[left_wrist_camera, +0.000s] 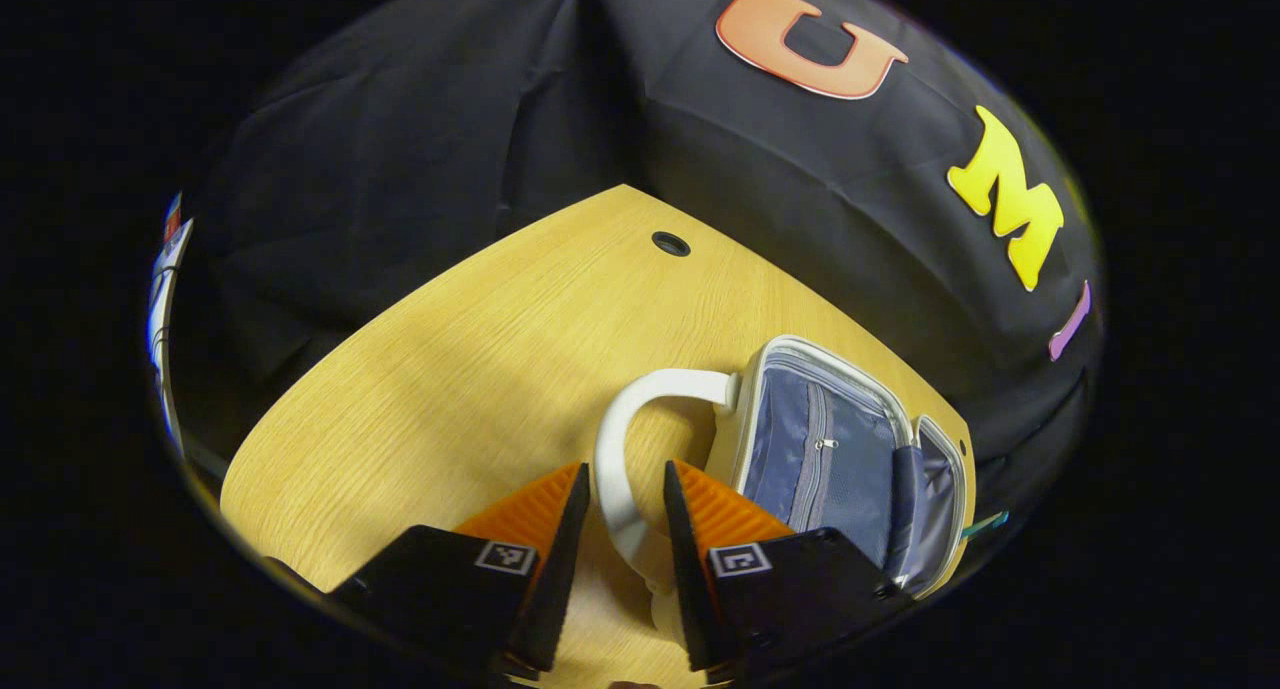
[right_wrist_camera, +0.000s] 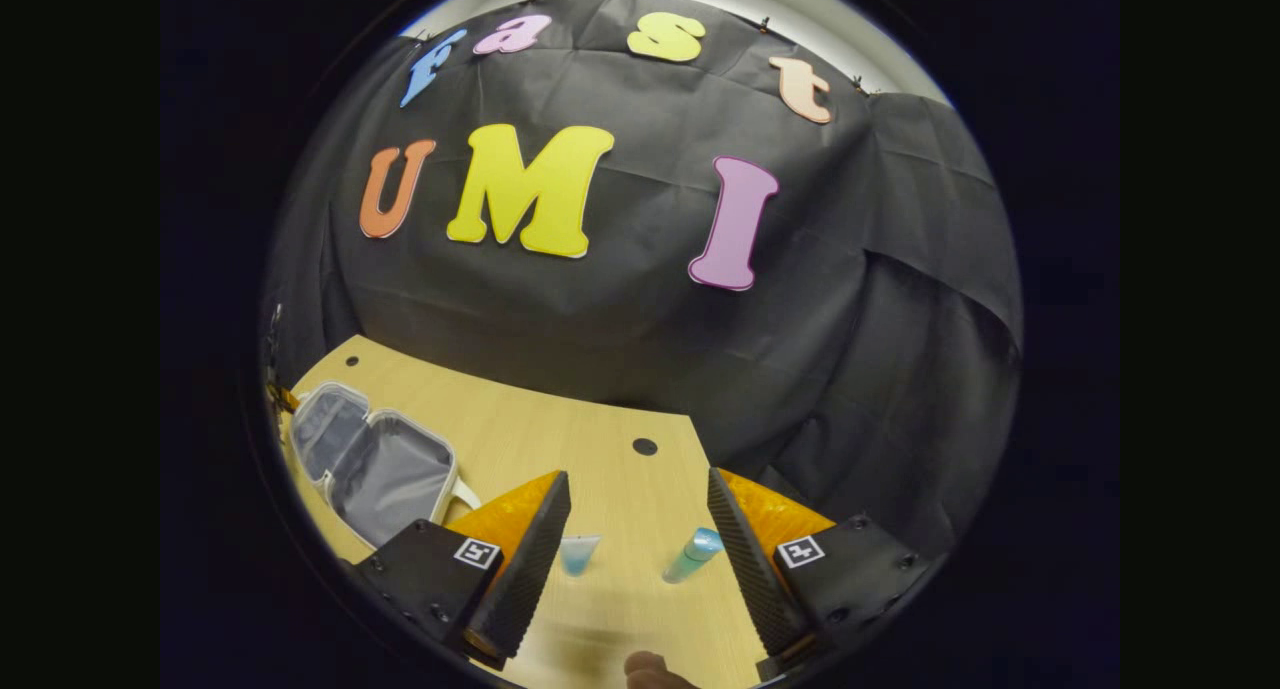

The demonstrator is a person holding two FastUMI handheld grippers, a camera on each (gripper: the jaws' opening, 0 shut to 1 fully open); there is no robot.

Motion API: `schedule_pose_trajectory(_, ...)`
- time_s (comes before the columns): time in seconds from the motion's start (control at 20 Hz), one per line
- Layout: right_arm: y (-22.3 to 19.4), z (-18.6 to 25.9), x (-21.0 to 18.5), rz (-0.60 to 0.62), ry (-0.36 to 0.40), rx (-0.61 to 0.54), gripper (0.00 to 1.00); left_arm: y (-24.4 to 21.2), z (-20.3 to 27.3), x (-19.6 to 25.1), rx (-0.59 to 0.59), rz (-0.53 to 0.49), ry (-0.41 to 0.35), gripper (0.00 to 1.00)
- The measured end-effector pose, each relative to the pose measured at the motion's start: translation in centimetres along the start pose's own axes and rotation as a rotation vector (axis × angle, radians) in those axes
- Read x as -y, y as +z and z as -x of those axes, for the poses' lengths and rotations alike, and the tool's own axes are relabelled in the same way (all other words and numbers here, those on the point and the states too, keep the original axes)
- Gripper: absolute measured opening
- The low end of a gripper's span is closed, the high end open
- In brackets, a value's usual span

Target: First open the suitcase, pack the skin care products into it, and then close the suitcase.

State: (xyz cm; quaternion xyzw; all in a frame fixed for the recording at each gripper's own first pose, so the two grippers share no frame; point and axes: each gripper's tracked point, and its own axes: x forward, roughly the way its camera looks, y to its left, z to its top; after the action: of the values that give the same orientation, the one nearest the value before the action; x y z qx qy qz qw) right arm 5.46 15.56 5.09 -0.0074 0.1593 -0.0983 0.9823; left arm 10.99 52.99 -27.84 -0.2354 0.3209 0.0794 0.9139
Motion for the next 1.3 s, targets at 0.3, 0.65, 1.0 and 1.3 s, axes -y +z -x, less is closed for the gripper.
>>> schedule_pose_trajectory(0.3, -0.5, -0.4, 1.7, -0.008, 0.037, 0.025, 0.82, 0.9, 4.6, 2.6, 0.085, -0.116, 0.102, 0.98)
schedule_pose_trajectory(0.65, -2.1, -2.5, 5.8, -0.026, 0.095, 0.02, 0.82, -1.9, 10.3, 18.0, 0.201, -0.326, 0.068, 0.99)
schedule_pose_trajectory(1.0, -4.3, -4.4, 10.9, -0.014, 0.133, 0.012, 0.81, -13.4, 10.3, 37.0, 0.115, -0.384, -0.156, 0.99)
schedule_pose_trajectory(1.3, -6.8, -5.2, 13.9, 0.0, 0.168, -0.023, 0.81, -23.6, 8.8, 48.8, 0.019, -0.497, -0.309, 0.99)
